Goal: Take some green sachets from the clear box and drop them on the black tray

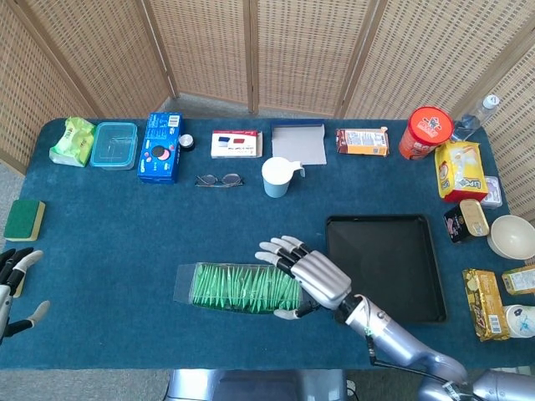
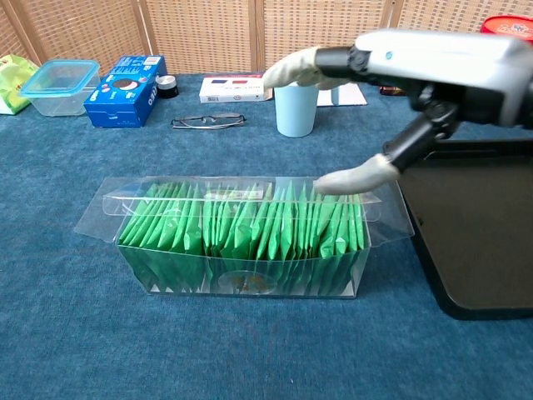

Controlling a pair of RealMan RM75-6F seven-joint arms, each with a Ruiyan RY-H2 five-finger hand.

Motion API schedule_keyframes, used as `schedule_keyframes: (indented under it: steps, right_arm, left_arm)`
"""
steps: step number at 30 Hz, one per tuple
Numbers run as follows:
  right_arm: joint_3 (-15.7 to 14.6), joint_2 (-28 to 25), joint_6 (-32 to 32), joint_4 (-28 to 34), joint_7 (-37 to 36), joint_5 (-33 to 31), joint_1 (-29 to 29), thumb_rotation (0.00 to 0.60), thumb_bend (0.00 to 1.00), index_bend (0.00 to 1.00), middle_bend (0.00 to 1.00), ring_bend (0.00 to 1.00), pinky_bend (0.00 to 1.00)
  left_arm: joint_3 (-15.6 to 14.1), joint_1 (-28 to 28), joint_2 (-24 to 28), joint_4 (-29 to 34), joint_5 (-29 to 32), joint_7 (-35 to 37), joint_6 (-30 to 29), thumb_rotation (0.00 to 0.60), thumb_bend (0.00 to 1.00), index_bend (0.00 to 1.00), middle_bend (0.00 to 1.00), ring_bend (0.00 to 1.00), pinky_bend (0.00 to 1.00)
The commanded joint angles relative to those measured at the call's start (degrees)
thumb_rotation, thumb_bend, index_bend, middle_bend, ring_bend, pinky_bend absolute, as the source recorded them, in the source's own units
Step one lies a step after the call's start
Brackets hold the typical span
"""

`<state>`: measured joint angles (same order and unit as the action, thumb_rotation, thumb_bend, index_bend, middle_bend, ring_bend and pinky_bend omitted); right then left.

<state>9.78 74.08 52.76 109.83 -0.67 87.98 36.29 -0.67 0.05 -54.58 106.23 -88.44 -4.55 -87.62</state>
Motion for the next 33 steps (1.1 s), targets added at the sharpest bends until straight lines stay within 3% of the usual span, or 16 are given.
schedule_keyframes:
  steps: [1,19,30,33]
  right_arm:
    - [0.3,2.8,-0.8,-1.3,4.5,-3.2,1.2,0.434,0.22,0.09,0.00,0.00,0.05]
    - [-2.9,9.5,0.7,-4.3,14.0,-6.9,2.0,0.435,0.22,0.05,0.00,0.00,0.05]
    - [-2.4,13.4,4.7,-7.9,17.2,-7.0,1.7,0.435,0.22,0.06,0.00,0.00,0.05]
    - [-1.9,14.0,5.3,-8.3,18.1,-7.7,1.8,0.435,0.27,0.08,0.01,0.00,0.05]
  left_arm:
    - [0.1,0.0,0.1,-0.1,0.0,0.0,-0.2,0.600,0.24,0.14,0.13,0.08,0.24]
    - [0.3,0.2,1.0,-0.8,0.2,1.2,-0.8,0.600,0.24,0.14,0.13,0.08,0.24]
    - [0.2,0.4,0.7,-1.5,0.4,1.7,-0.8,0.600,0.24,0.14,0.13,0.08,0.24]
    - [0.2,0.4,0.6,-1.7,0.4,2.0,-0.7,0.600,0.24,0.14,0.13,0.08,0.24]
